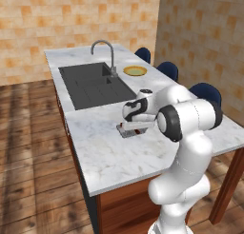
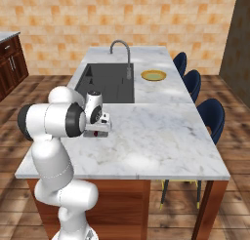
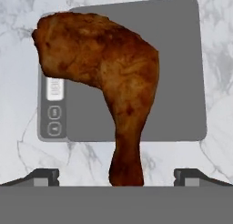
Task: Take the chicken drumstick from the fridge and place it on the digital scale on the counter by the fridge. Wait a few seconds for a reading, then move it to the plate on the dining counter.
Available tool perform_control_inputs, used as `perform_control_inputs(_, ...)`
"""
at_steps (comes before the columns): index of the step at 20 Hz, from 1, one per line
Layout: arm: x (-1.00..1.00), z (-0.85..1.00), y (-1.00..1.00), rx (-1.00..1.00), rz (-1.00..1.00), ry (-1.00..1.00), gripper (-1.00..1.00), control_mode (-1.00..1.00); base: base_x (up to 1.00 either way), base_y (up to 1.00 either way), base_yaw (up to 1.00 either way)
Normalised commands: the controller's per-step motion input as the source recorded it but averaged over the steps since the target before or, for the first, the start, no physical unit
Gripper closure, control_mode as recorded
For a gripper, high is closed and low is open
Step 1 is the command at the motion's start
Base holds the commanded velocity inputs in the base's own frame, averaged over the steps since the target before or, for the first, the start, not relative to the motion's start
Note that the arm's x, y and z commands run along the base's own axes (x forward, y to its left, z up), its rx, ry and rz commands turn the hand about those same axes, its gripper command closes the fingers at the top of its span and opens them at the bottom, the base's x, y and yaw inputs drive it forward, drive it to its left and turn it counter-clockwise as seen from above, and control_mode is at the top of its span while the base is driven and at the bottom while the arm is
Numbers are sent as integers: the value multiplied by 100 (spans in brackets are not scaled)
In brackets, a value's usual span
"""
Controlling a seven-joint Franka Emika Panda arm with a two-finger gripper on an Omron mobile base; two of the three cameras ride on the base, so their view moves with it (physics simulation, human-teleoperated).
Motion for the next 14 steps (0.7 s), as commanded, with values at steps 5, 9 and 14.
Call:
perform_control_inputs(5, 15, -32, 0, 0, 0, 0, -100, -100, 0, 0, 0)
perform_control_inputs(9, 5, -9, 0, 0, 0, 0, -100, -100, 0, 0, 0)
perform_control_inputs(14, 0, 0, 0, 0, 0, 0, 100, -100, 0, 0, 0)
